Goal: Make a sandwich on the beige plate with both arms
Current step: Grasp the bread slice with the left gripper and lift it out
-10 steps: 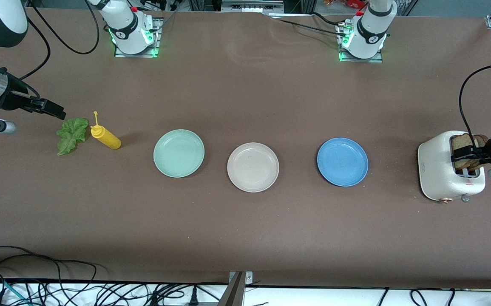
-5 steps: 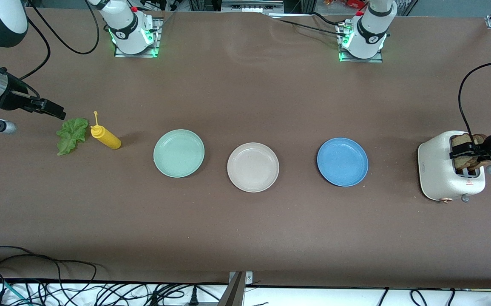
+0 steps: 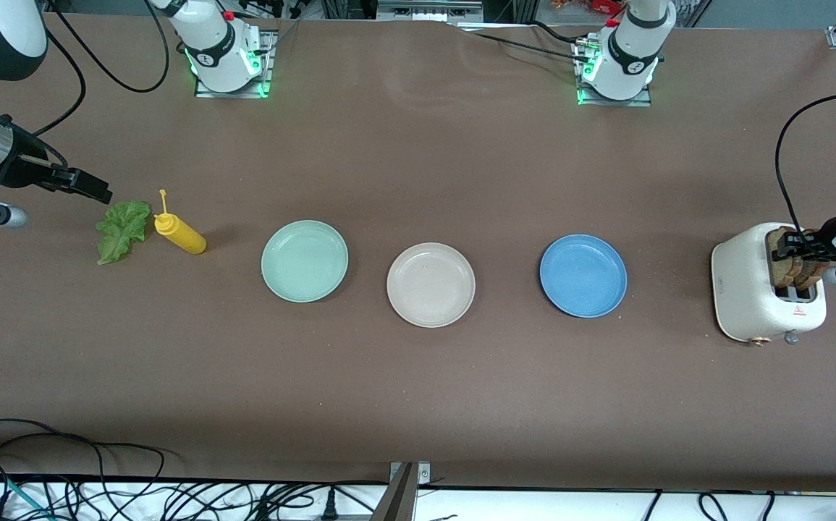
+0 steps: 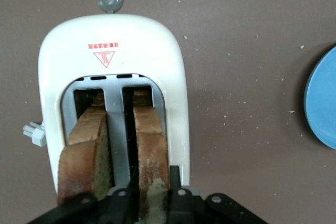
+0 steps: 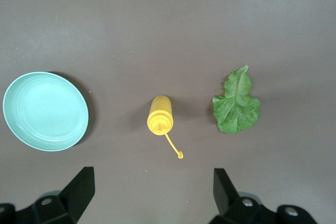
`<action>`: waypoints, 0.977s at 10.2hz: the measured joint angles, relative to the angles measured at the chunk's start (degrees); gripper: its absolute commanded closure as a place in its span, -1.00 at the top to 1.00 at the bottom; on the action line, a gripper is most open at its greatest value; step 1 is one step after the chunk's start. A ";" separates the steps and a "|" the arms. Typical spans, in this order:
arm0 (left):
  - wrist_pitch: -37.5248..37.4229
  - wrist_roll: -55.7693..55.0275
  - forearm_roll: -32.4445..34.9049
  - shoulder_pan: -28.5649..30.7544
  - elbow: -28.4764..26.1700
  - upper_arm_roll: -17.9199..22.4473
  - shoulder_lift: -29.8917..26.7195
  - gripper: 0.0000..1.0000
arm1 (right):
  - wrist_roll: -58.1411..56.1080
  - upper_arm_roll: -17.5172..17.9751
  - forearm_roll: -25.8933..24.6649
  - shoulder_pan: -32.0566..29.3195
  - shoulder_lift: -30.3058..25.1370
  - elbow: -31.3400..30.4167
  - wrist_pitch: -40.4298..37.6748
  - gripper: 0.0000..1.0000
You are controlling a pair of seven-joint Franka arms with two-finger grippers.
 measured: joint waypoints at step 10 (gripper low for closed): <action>-10.93 2.56 -0.02 -0.67 12.29 -0.90 -1.16 -1.00 | 0.00 -0.07 0.00 -0.03 0.01 0.00 0.00 1.00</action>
